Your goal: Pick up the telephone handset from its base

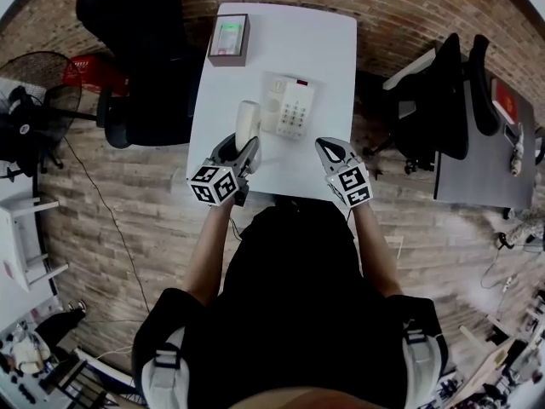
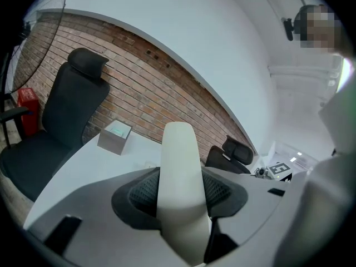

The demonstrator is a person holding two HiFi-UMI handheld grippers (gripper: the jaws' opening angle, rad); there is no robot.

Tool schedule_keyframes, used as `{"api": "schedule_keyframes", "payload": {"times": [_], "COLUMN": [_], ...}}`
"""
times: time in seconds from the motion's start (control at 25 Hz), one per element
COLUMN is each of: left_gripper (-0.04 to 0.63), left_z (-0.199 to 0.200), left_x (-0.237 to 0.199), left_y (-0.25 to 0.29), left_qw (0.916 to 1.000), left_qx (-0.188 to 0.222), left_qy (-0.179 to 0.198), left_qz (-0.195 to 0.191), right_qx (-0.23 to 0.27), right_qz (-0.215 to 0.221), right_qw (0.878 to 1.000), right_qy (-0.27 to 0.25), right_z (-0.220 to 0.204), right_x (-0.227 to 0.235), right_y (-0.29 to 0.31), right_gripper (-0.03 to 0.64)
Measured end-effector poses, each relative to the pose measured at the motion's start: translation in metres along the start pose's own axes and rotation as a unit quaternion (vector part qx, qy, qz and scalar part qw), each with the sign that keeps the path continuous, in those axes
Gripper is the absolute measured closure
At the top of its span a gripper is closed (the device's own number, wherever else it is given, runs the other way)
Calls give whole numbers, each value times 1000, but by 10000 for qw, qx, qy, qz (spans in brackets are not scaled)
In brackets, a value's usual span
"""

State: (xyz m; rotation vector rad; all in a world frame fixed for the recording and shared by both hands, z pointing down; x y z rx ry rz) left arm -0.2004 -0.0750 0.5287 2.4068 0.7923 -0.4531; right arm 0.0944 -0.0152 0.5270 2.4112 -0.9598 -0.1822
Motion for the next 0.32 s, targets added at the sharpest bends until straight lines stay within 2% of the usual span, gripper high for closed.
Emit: {"api": "schedule_keyframes", "payload": {"times": [0.32], "left_gripper": [376], "left_z": [4], "left_x": [-10], "left_y": [8], "left_qw": [9999], "left_qx": [54], "left_qy": [-56], "left_qz": [-70], "right_qx": [-104], "right_qz": [-97], "right_qw": [9999], "right_qy": [-39], "right_z": [0], "right_x": [5], "right_y": [-2], "right_gripper": [620]}}
Point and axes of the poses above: the fingertips, and each gripper's own axes: y forward along the fingers, x to its right, z out of its top, the point moved 10 cm from there along -y, backward along the fingers, and after that the axes turned 9 degrees about z, right-handed, at the moved point
